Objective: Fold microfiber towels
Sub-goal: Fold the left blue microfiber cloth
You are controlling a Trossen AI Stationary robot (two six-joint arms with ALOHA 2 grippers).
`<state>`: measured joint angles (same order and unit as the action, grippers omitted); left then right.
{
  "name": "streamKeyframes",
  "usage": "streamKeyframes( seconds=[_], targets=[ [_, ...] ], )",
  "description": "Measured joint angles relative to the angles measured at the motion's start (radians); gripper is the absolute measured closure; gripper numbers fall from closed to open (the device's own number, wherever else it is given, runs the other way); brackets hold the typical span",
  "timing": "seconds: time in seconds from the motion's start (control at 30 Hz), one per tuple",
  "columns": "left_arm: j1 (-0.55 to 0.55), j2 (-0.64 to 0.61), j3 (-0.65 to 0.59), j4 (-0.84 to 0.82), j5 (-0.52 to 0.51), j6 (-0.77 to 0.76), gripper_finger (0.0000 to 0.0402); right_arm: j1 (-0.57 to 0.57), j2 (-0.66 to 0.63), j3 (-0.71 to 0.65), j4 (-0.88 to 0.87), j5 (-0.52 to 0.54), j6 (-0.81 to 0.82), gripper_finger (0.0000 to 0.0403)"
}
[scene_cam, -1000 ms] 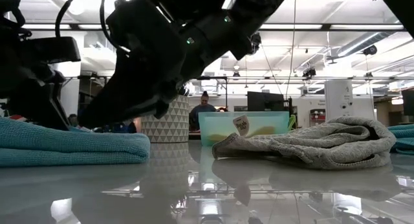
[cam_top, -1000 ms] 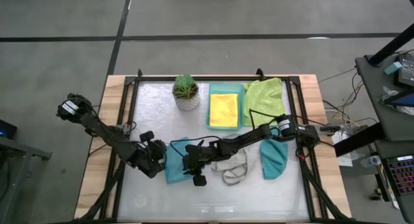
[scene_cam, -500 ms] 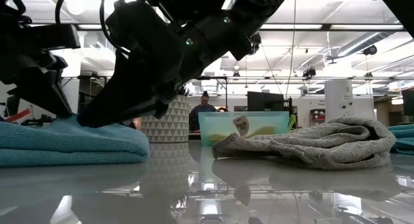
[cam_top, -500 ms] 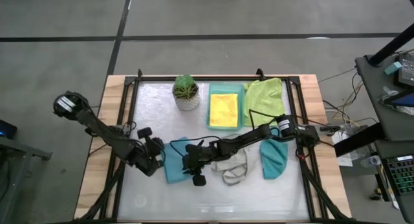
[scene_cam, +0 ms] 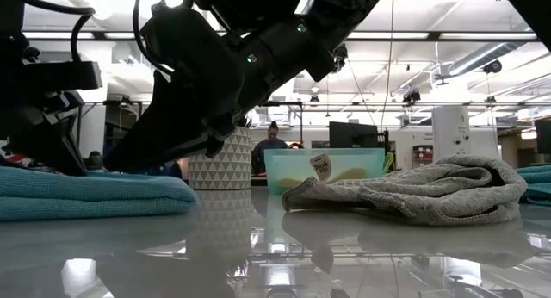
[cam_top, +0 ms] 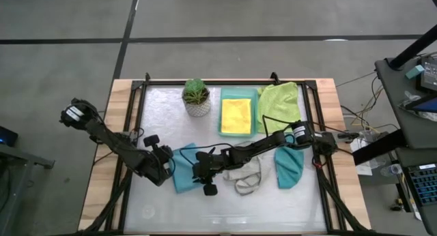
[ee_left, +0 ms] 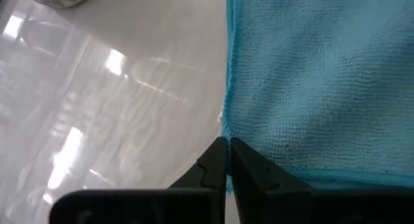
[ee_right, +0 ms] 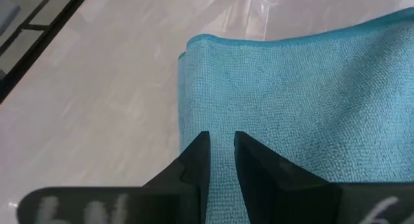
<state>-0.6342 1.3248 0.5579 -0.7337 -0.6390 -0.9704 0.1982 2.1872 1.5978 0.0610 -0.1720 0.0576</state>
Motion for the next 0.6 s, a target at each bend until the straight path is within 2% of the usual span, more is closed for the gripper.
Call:
streamKeyframes(
  seconds=[0.17,0.37,0.6],
  targets=[
    [0.0,0.006,0.0,-0.01,0.021,-0.019,0.0391,0.0,-0.001,0.0,0.004,0.0,-0.033,0.0339],
    [0.001,0.001,0.003,-0.02,0.046,-0.02,0.0343,-0.006,-0.011,0.0,0.002,-0.001,-0.033,0.0332],
    [0.001,0.001,0.025,-0.064,0.05,-0.019,0.0305,-0.007,-0.035,0.0,-0.042,-0.009,-0.035,0.0283]
  ],
)
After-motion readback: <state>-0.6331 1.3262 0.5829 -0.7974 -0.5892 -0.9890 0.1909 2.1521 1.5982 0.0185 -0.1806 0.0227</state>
